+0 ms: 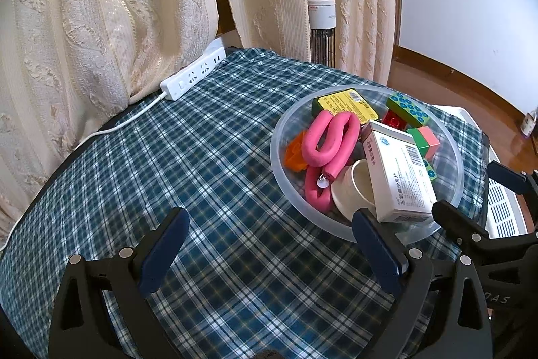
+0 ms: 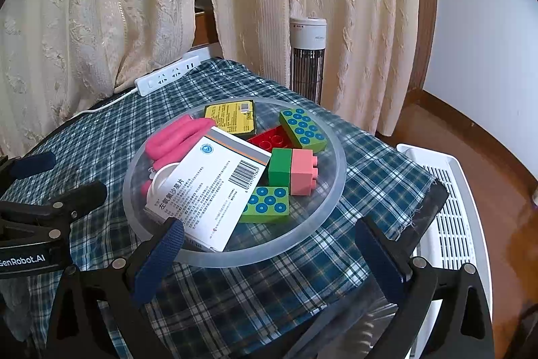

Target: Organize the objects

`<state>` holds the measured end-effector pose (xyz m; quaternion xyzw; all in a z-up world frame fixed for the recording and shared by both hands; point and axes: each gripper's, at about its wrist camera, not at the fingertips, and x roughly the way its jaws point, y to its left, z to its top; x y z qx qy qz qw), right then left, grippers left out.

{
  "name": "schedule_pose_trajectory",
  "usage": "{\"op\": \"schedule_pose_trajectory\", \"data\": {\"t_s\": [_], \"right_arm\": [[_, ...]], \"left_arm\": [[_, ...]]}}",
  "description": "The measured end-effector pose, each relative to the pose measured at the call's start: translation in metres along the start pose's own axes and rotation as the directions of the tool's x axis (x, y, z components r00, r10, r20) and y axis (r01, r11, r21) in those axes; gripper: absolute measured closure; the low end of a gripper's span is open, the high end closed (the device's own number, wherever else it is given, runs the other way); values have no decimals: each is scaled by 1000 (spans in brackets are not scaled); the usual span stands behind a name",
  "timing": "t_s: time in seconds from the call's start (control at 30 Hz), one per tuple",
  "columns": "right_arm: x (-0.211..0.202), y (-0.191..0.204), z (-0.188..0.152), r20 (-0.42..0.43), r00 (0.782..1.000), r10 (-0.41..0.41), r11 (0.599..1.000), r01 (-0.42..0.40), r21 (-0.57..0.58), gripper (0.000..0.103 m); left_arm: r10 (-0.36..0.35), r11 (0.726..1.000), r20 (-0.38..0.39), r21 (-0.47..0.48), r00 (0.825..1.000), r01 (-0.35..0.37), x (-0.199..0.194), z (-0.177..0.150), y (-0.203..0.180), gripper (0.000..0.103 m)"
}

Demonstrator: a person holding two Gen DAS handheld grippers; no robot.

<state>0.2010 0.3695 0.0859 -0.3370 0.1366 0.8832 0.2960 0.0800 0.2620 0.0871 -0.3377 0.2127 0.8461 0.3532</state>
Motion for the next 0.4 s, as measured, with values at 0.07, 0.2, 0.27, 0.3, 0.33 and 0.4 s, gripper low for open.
{"op": "schedule_pose_trajectory", "data": {"t_s": [0.07, 0.2, 0.27, 0.3, 0.33, 0.4], "right_arm": [[0, 0, 0, 0, 1000, 1, 1000, -1, 2, 0], [1, 0, 0, -4, 1000, 0, 1000, 0, 2, 0], [0, 1, 0, -5, 1000, 0, 1000, 0, 4, 0], [0, 1, -1, -5, 1000, 1, 1000, -1, 4, 0], [0, 1, -1, -5, 1000, 2, 1000, -2, 4, 0], [-1, 1, -2, -4, 1000, 3, 1000, -3, 5, 0]], "left_arm": [[2, 1000, 1, 1, 1000, -2, 0, 0, 0, 5], [8, 1000, -1, 4, 1000, -8, 1, 0, 0, 5], [13, 1000, -2, 3, 1000, -13, 1, 0, 0, 5], [16, 1000, -2, 1, 1000, -16, 1, 0, 1, 5], [19, 1000, -3, 0, 1000, -19, 1, 1, 0, 5], [33, 999, -4, -2, 999, -33, 1, 1, 1, 5]]}}
